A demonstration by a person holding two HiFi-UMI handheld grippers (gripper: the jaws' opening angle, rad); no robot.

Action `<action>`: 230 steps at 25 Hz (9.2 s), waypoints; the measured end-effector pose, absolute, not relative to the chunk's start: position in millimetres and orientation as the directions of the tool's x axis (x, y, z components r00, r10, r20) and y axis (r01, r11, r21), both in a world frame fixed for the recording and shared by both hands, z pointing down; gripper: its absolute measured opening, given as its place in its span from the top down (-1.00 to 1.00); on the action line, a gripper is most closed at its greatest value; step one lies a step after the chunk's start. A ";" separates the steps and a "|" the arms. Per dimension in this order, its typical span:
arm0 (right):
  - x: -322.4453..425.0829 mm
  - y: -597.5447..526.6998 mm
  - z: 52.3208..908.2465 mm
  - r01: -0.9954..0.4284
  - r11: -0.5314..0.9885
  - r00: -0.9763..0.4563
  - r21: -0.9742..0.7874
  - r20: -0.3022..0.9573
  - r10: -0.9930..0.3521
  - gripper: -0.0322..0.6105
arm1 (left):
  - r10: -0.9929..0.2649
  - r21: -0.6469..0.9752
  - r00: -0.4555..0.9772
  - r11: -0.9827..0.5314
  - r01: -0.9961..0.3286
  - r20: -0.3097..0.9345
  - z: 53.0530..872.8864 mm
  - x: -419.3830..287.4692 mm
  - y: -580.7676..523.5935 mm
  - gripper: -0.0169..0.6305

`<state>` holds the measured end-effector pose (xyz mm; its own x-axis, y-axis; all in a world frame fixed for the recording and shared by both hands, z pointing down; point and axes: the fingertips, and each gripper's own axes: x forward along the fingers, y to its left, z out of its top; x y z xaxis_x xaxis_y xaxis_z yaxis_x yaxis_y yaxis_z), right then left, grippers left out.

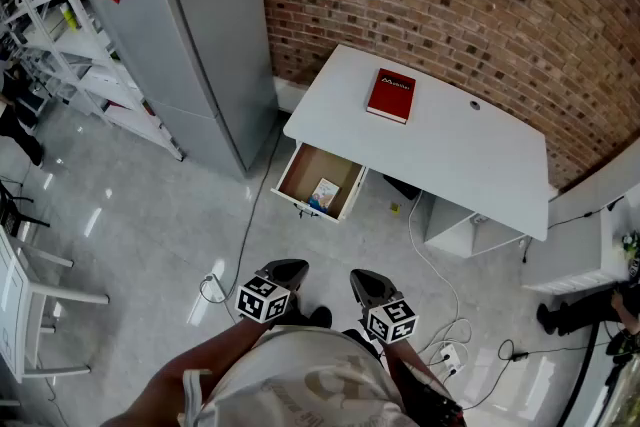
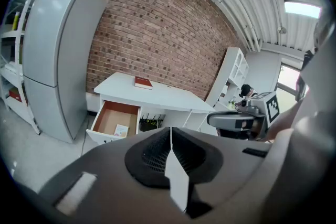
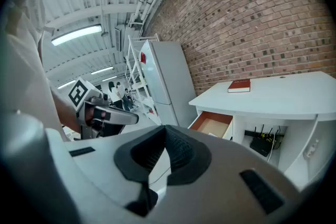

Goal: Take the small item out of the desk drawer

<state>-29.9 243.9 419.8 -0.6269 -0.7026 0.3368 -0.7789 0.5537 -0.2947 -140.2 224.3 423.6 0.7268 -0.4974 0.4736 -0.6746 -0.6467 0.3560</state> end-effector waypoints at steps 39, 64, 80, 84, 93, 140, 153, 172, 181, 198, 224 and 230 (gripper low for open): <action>-2.1 255.1 443.3 -0.801 0.480 -0.591 -0.357 0.347 -0.728 0.88 | -0.517 0.312 0.693 -0.639 -0.703 0.502 419.1 -136.5 245.1 0.91; 7.0 216.7 449.5 -0.823 0.458 -0.565 -0.337 0.404 -0.719 0.88 | -0.500 0.368 0.710 -0.620 -0.694 0.497 431.7 -131.6 196.1 0.91; 3.6 151.8 459.1 -0.830 0.442 -0.556 -0.339 0.453 -0.697 0.88 | -0.467 0.397 0.726 -0.621 -0.676 0.505 442.6 -126.6 124.7 0.91; 4.7 130.1 458.0 -0.833 0.438 -0.552 -0.340 0.450 -0.702 0.88 | -0.467 0.398 0.720 -0.614 -0.681 0.513 444.5 -129.2 105.5 0.91; 16.2 95.0 463.3 -0.852 0.389 -0.519 -0.350 0.468 -0.716 0.88 | -0.438 0.405 0.735 -0.631 -0.662 0.518 445.9 -119.1 62.8 0.91; 28.6 -32.5 451.5 -0.949 0.197 -0.302 -0.248 0.524 -0.796 0.88 | -0.266 0.471 0.837 -0.727 -0.500 0.478 460.1 -103.6 -85.1 0.91; 33.4 -49.1 470.7 -0.930 0.212 -0.350 -0.301 0.542 -0.764 0.88 | -0.266 0.491 0.794 -0.667 -0.561 0.547 493.2 -111.7 -78.6 0.91; 35.4 -55.8 510.9 -0.897 0.206 -0.407 -0.390 0.551 -0.728 0.88 | -0.223 0.426 0.708 -0.665 -0.613 0.671 556.9 -90.2 -88.5 0.91; 40.5 -36.2 541.7 -0.894 0.172 -0.398 -0.413 0.559 -0.728 0.88 | -0.241 0.382 0.653 -0.648 -0.659 0.718 600.7 -95.6 -73.5 0.91; 39.7 -15.9 591.1 -0.871 0.159 -0.436 -0.466 0.580 -0.688 0.88 | -0.249 0.392 0.592 -0.548 -0.739 0.767 655.8 -95.4 -83.5 0.91; 39.8 -16.6 636.5 -0.840 0.126 -0.464 -0.529 0.578 -0.671 0.88 | -0.225 0.314 0.484 -0.524 -0.792 0.846 721.3 -77.2 -113.2 0.16; 49.9 -14.2 648.9 -0.835 0.110 -0.462 -0.540 0.577 -0.674 0.88 | -0.207 0.273 0.440 -0.540 -0.796 0.874 740.4 -70.0 -114.2 -0.17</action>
<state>49.9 -14.2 648.9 -0.4616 -0.6740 0.5768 -0.8347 0.1098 -0.5396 -70.0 -114.2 740.4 0.4404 -0.2074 0.8735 -0.7959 -0.5404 0.2730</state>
